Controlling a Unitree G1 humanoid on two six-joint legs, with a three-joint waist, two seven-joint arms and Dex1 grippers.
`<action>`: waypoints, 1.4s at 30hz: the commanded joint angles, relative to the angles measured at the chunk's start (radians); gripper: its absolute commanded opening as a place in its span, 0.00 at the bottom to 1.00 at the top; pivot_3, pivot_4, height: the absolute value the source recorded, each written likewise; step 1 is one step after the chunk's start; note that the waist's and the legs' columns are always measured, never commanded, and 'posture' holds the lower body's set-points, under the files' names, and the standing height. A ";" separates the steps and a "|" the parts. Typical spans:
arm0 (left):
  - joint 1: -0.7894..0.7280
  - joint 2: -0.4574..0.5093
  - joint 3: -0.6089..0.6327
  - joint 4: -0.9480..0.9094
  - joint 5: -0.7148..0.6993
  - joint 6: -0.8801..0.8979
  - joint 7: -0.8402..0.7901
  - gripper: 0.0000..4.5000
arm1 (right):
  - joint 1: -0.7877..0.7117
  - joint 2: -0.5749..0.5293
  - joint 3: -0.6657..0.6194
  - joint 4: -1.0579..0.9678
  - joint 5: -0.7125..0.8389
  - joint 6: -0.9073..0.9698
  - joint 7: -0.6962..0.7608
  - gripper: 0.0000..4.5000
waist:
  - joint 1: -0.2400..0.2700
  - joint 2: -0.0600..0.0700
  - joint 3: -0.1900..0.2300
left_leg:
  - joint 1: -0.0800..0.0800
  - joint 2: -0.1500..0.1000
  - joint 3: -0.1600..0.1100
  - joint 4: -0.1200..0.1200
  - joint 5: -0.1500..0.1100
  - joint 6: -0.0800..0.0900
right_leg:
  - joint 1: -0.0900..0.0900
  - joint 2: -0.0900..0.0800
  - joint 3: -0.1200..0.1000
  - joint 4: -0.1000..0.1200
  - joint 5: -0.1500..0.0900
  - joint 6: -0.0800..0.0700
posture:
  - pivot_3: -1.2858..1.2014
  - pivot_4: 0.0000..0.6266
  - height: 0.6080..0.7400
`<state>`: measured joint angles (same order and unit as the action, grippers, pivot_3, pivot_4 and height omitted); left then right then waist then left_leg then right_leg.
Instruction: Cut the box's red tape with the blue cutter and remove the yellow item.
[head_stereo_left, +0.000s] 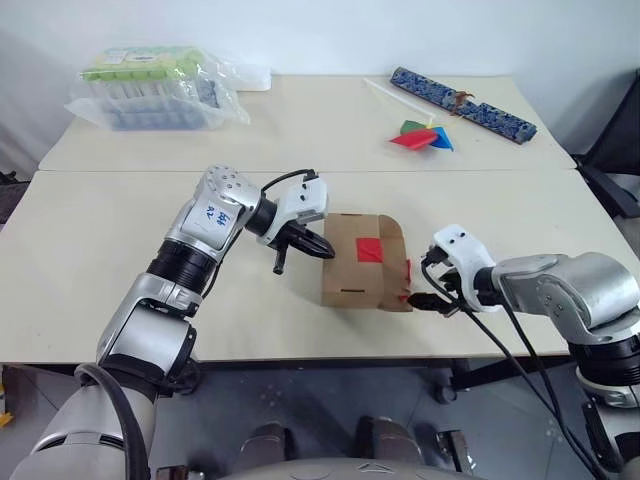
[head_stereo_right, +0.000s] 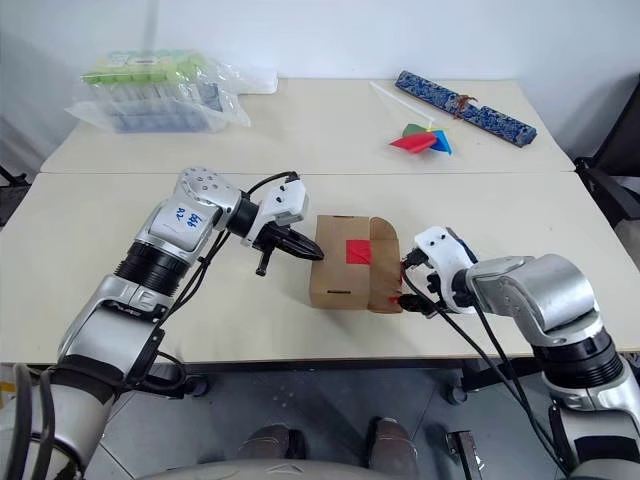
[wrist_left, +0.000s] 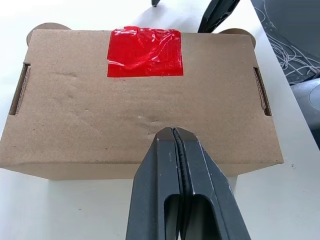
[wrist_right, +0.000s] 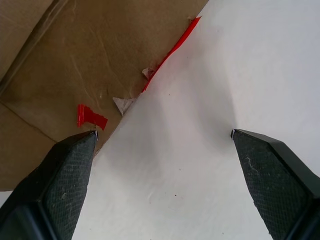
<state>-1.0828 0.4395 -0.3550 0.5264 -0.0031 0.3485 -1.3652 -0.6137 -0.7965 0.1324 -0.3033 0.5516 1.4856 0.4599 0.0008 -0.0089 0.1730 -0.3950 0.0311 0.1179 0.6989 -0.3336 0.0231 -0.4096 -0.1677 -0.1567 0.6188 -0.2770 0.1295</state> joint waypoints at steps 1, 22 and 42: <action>0.028 0.005 -0.038 0.032 0.042 0.013 0.004 0.00 | 0.011 -0.027 -0.048 0.030 0.002 -0.014 0.037 0.99 | 0.000 0.000 0.000 | 0.000 0.000 0.000 0.000 0.000 0.000 | 0.000 0.000 0.000 0.000 0.000 0.000 | 0.52 0.24 1.00; 0.003 0.008 -0.030 0.063 0.046 -0.001 0.011 0.00 | -0.089 0.209 -0.386 0.290 0.163 0.129 0.039 0.99 | -0.003 0.001 0.000 | 0.001 0.000 0.002 0.000 0.000 0.000 | -0.001 0.000 0.002 0.001 0.000 0.000 | 0.52 0.24 1.00; 0.007 0.020 -0.039 0.031 0.047 0.018 -0.002 0.00 | -0.082 0.340 -0.422 0.482 0.207 0.104 0.070 0.99 | -0.008 0.001 0.000 | 0.005 0.001 0.002 -0.001 0.000 0.000 | 0.000 0.000 0.006 0.002 0.000 0.000 | 0.52 0.24 1.00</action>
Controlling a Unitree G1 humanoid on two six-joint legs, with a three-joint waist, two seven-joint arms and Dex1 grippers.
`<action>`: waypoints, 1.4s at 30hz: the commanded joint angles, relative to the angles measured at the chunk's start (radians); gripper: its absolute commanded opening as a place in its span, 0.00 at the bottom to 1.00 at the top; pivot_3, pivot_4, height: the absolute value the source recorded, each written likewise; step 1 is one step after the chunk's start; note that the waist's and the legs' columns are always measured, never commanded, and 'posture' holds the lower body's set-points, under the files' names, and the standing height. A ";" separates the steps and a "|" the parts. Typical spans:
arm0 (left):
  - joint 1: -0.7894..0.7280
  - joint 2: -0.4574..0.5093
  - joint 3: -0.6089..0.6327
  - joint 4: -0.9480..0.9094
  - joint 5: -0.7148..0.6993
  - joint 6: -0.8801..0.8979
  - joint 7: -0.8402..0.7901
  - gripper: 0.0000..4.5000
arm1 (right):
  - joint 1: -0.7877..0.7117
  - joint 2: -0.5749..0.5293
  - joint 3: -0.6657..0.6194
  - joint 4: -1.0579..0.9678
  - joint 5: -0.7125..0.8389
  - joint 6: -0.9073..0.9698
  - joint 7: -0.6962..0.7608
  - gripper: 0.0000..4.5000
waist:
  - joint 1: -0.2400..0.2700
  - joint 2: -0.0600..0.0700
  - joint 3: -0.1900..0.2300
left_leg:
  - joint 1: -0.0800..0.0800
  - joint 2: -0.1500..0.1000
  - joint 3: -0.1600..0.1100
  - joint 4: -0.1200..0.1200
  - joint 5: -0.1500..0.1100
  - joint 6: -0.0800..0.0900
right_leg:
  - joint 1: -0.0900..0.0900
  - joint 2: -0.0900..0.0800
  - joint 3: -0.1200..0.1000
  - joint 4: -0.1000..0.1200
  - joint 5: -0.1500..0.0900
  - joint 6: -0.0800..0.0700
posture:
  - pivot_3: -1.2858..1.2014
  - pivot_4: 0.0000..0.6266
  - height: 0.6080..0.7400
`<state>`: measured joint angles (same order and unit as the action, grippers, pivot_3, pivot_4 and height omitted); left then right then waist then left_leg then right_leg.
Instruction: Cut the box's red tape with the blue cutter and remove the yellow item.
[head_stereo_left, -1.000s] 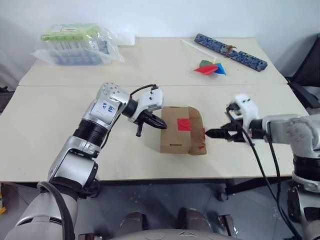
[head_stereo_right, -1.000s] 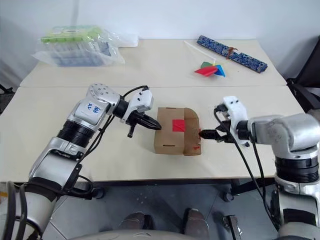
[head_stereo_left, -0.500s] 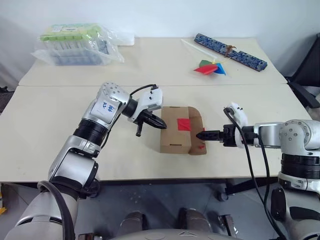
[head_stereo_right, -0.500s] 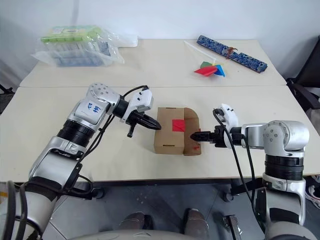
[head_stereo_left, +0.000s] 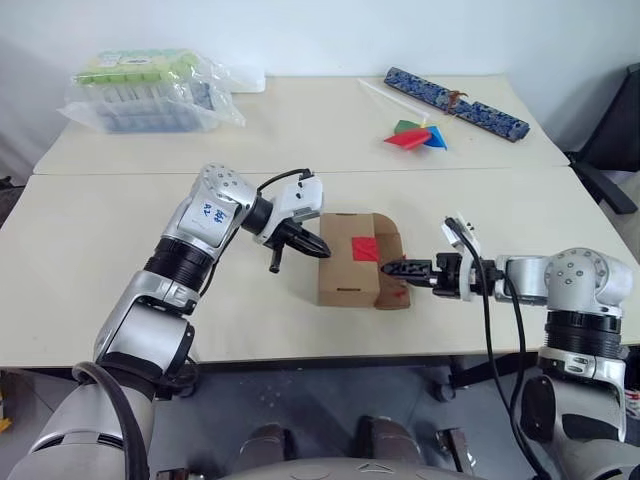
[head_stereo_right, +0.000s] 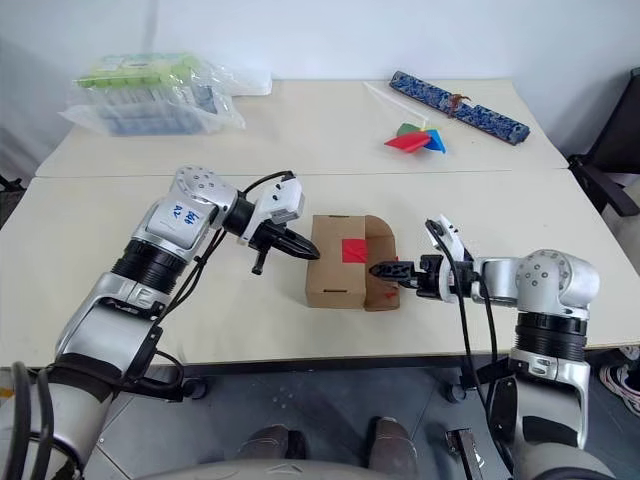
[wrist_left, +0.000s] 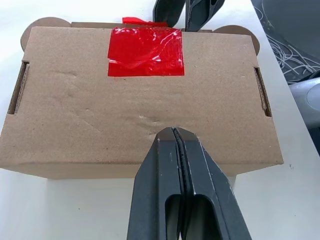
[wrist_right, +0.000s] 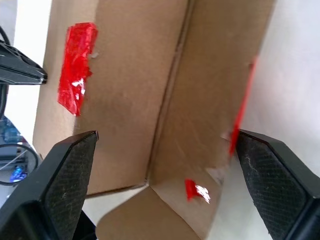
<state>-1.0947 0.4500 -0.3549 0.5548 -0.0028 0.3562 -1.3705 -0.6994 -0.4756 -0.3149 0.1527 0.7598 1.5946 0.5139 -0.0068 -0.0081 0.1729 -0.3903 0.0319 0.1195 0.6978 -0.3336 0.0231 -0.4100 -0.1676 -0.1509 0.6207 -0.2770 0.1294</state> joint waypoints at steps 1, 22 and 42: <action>0.018 0.010 -0.039 0.003 0.047 0.011 0.003 0.00 | 0.002 0.023 0.033 0.040 -0.005 -0.016 0.021 0.99 | 0.000 0.000 0.000 | 0.000 0.000 0.000 0.000 0.000 0.000 | 0.000 0.000 0.000 0.000 0.000 0.000 | 0.52 0.24 1.00; 0.062 0.027 -0.049 -0.050 0.049 0.008 0.004 0.00 | 0.007 -0.008 0.051 -0.089 -0.007 0.015 -0.012 0.00 | -0.004 0.000 0.000 | 0.001 0.000 -0.001 -0.001 -0.001 0.001 | -0.001 0.000 0.004 -0.001 0.000 0.000 | 0.52 0.24 1.00; 0.123 0.018 -0.010 -0.108 0.029 0.067 0.064 0.00 | -0.140 -0.148 0.145 -0.184 0.391 0.020 -0.478 0.00 | 0.010 0.001 0.001 | 0.000 0.000 -0.001 0.000 -0.001 0.003 | -0.001 -0.001 0.004 -0.003 0.000 0.000 | 0.52 0.24 1.00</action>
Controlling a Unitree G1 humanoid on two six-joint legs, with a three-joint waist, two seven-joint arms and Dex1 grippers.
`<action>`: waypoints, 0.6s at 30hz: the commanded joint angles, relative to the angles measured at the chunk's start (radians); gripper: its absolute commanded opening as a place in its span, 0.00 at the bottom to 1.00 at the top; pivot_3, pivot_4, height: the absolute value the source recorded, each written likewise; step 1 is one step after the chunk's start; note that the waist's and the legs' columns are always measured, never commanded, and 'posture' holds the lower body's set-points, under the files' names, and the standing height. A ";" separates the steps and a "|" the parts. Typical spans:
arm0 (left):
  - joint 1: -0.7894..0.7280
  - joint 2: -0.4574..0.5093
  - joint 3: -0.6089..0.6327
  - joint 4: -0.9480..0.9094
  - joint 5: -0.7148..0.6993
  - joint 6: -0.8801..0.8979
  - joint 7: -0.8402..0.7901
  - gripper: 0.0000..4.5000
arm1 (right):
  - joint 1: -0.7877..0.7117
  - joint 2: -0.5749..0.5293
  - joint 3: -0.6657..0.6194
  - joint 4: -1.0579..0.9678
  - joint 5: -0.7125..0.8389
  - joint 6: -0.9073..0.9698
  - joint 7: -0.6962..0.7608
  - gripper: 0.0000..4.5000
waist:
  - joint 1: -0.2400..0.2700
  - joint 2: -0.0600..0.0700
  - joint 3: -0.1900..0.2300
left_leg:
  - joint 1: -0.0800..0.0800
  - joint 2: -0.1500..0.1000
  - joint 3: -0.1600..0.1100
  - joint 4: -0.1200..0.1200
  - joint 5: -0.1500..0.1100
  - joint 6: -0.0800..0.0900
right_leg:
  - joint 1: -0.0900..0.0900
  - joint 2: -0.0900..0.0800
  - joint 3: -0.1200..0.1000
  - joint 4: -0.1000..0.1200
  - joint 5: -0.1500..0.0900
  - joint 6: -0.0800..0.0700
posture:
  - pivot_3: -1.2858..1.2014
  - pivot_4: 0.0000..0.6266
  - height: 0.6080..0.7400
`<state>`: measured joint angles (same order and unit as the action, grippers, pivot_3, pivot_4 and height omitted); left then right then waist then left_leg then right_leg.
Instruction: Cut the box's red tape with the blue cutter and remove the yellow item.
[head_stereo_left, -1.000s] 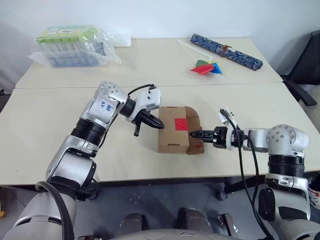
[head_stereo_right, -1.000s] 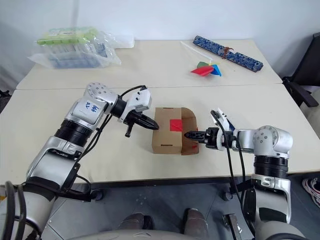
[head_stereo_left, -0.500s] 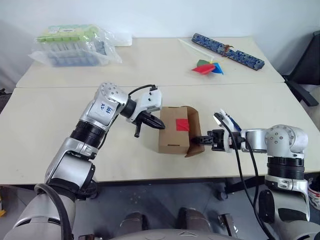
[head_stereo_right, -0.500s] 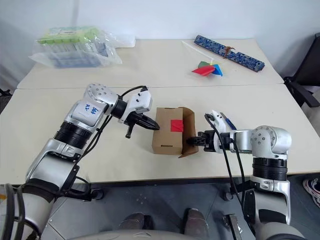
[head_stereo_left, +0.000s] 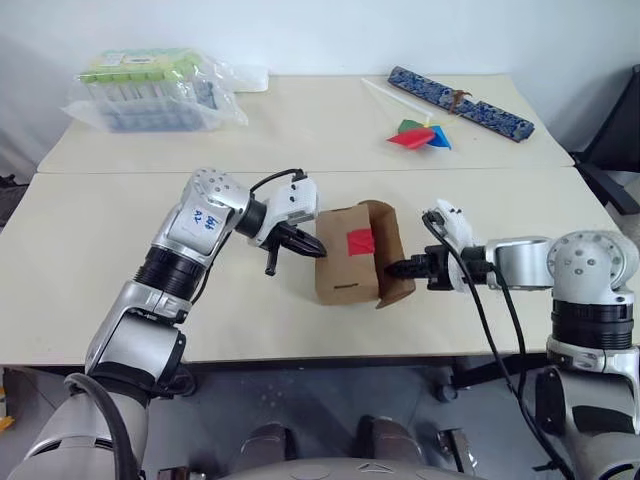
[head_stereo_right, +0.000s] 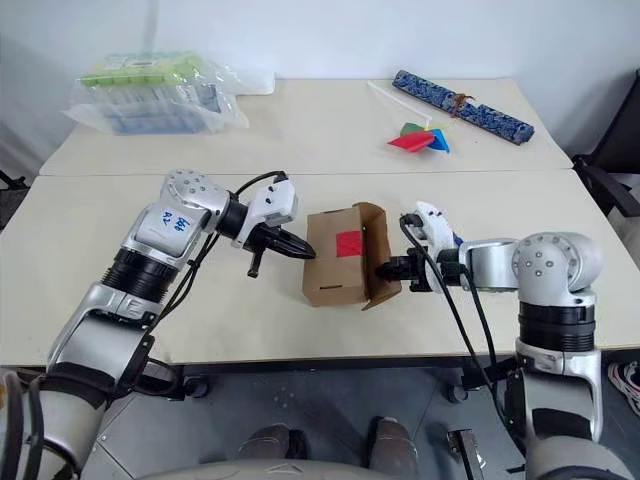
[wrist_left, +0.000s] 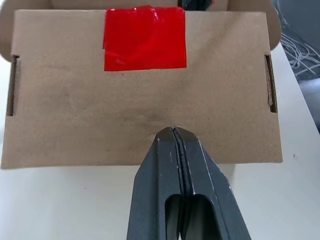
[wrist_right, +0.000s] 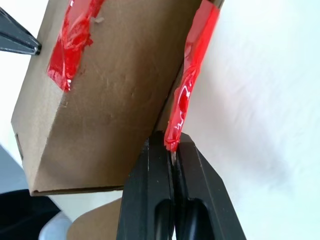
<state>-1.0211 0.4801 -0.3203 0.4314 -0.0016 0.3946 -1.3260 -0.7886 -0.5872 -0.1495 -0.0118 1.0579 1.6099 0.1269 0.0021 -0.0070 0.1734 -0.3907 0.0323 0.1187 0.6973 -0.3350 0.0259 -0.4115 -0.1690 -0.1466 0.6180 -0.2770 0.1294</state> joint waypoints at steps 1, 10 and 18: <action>0.054 -0.013 -0.041 0.010 0.026 0.035 0.024 0.00 | -0.063 -0.043 -0.019 -0.012 0.131 0.005 -0.129 0.00 | 0.002 0.000 0.000 | 0.000 0.000 0.000 0.000 0.000 0.000 | 0.000 0.000 0.000 0.000 0.000 0.000 | 0.52 0.24 1.00; 0.095 -0.027 -0.007 -0.023 0.014 0.074 0.080 0.00 | -0.103 -0.197 0.108 0.000 0.685 -0.066 -0.561 0.00 | 0.022 0.001 0.000 | -0.001 0.001 0.001 0.000 0.000 0.003 | 0.002 -0.001 0.001 -0.006 0.000 0.000 | 0.52 0.24 1.00; 0.099 -0.045 0.014 -0.018 0.004 0.100 0.128 0.00 | -0.128 -0.334 0.292 -0.084 0.914 -0.274 -0.676 0.00 | 0.016 -0.001 0.002 | -0.011 -0.001 0.001 0.002 -0.002 0.006 | -0.003 -0.001 0.000 -0.013 0.002 0.004 | 0.52 0.24 1.00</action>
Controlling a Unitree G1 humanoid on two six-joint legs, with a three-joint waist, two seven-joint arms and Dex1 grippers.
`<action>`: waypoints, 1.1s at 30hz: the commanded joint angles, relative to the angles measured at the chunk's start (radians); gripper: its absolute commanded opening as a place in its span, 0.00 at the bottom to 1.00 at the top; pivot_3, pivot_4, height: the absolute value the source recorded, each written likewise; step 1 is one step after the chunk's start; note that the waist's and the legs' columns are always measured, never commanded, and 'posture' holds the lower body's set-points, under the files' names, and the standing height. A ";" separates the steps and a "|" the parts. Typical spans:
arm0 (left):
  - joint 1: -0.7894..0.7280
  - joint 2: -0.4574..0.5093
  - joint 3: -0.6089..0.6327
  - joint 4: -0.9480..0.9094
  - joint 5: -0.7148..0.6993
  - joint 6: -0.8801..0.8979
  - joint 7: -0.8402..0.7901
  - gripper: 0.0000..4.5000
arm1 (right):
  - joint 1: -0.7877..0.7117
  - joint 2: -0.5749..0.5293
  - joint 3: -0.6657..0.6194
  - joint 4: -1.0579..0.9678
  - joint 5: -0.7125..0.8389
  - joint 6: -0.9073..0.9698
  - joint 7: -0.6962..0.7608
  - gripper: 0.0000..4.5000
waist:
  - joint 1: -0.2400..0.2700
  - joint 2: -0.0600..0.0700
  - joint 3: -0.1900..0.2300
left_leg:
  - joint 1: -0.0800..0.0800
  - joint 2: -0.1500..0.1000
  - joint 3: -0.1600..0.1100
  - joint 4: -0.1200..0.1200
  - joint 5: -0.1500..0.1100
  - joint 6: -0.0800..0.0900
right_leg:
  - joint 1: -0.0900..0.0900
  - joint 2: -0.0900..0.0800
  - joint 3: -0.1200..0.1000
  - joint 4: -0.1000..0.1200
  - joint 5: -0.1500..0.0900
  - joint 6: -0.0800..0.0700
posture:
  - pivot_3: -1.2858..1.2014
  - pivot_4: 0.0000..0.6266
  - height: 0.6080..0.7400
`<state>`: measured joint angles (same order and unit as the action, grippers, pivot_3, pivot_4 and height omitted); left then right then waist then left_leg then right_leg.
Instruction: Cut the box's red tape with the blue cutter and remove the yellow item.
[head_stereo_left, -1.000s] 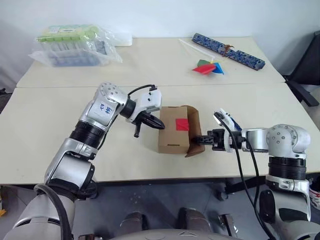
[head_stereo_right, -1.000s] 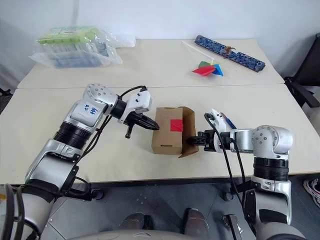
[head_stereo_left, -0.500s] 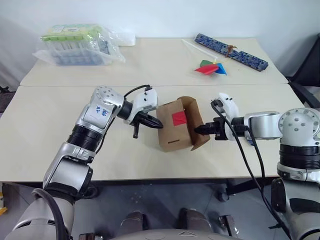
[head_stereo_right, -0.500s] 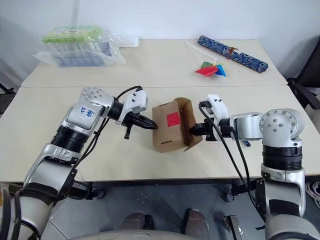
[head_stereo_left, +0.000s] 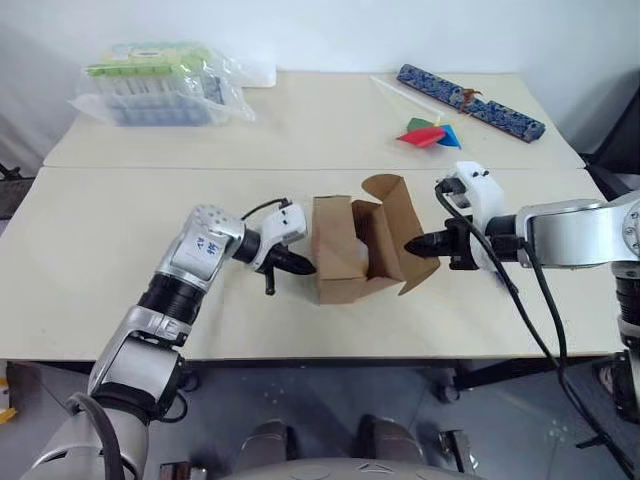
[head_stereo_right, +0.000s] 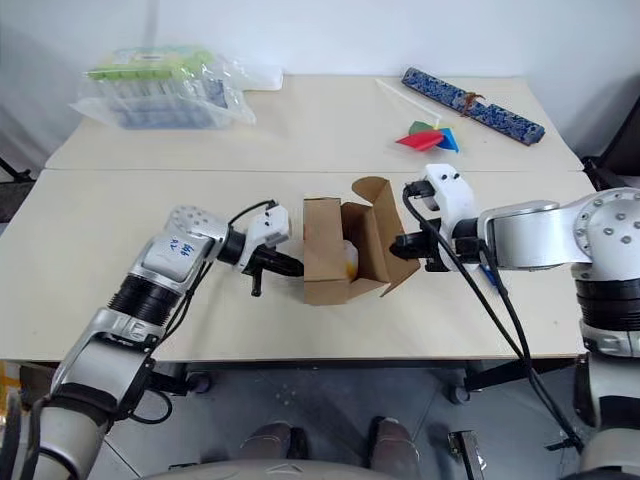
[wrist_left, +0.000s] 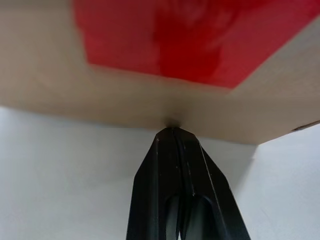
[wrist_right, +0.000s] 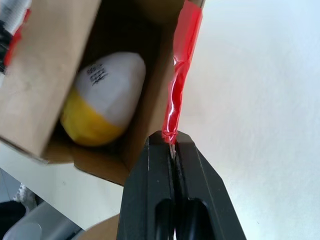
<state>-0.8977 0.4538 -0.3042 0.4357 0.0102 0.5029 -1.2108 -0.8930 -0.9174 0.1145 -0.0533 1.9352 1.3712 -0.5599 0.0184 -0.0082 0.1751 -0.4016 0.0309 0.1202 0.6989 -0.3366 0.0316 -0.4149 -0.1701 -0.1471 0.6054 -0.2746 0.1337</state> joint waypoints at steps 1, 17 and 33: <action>-0.026 -0.020 0.000 -0.019 -0.009 -0.009 0.015 0.00 | -0.031 -0.001 0.034 -0.043 0.037 -0.043 0.009 0.00 | 0.000 0.000 0.000 | 0.000 0.000 0.000 0.000 0.000 0.000 | 0.000 0.000 0.000 0.000 0.000 0.000 | 0.52 0.24 1.00; -0.246 0.192 0.228 0.140 -0.170 0.057 -0.104 0.00 | -0.139 0.033 0.110 0.047 0.037 -0.052 -0.017 0.00 | -0.019 -0.002 0.002 | -0.006 0.000 0.002 -0.002 0.000 -0.001 | -0.004 0.002 -0.006 0.001 0.000 0.000 | 0.52 0.24 1.00; -0.148 0.119 0.113 -0.267 -0.335 0.259 -0.159 0.00 | -0.099 0.020 0.081 0.054 0.037 -0.068 -0.005 0.00 | -0.022 -0.002 0.003 | -0.007 0.000 0.000 -0.002 0.000 -0.002 | -0.004 0.002 -0.010 0.001 0.001 0.002 | 0.52 0.24 1.00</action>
<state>-1.0589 0.5521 -0.1660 0.1977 -0.3460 0.7770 -1.3663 -0.9880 -0.8829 0.2293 0.0125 1.9545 1.3109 -0.5728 -0.0041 -0.0102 0.1785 -0.4084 0.0310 0.1211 0.6966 -0.3366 0.0288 -0.4192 -0.1674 -0.1566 0.6067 -0.2735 0.1354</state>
